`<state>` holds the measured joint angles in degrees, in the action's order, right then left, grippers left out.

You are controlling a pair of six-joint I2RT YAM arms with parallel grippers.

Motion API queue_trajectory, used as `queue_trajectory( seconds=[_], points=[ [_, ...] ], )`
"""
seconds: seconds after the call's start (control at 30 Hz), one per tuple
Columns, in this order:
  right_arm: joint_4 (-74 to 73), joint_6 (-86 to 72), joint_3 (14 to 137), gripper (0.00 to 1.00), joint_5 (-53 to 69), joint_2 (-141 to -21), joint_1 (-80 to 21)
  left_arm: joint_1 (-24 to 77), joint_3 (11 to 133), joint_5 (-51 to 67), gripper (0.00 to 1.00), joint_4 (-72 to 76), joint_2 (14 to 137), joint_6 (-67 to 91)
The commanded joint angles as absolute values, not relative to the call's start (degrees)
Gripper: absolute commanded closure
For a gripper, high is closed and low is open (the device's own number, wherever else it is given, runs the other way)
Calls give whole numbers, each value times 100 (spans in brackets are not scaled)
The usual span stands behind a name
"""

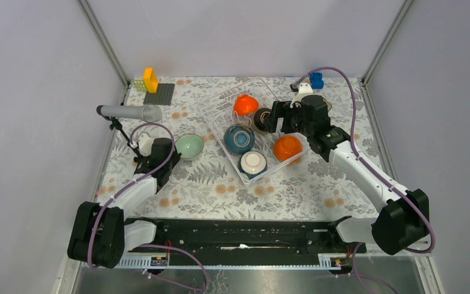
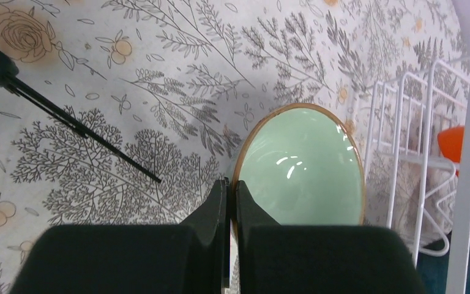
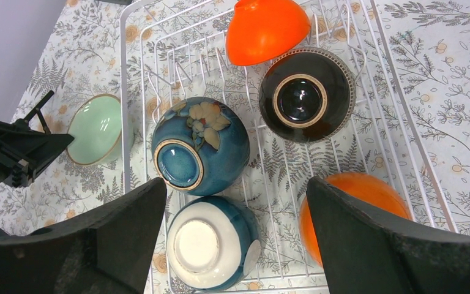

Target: Unload the bowls from the dish rack

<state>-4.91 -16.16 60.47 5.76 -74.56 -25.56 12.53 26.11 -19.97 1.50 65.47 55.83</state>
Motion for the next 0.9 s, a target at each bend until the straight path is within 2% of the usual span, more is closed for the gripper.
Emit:
queue_trajectory(
  seconds=[0.0,0.23,0.53,0.7,0.87],
  points=[
    [-427,-1688,6147,9,783,-7467,-2579,1178,2723,-2353,100,1185,6973,6021],
    [-430,-1699,6188,9,786,-7463,-2583,1131,3272,-2848,100,1917,8194,6323],
    [-437,-1678,6248,9,729,-7500,-2584,983,4171,-3341,100,1994,9231,5913],
    [-484,-1724,6311,8,837,-7626,-2579,888,4393,-3092,100,1947,9403,5696],
    [-510,-1815,6376,7,1080,-7871,-2584,888,4117,-2833,98,1961,9051,5712]
  ],
)
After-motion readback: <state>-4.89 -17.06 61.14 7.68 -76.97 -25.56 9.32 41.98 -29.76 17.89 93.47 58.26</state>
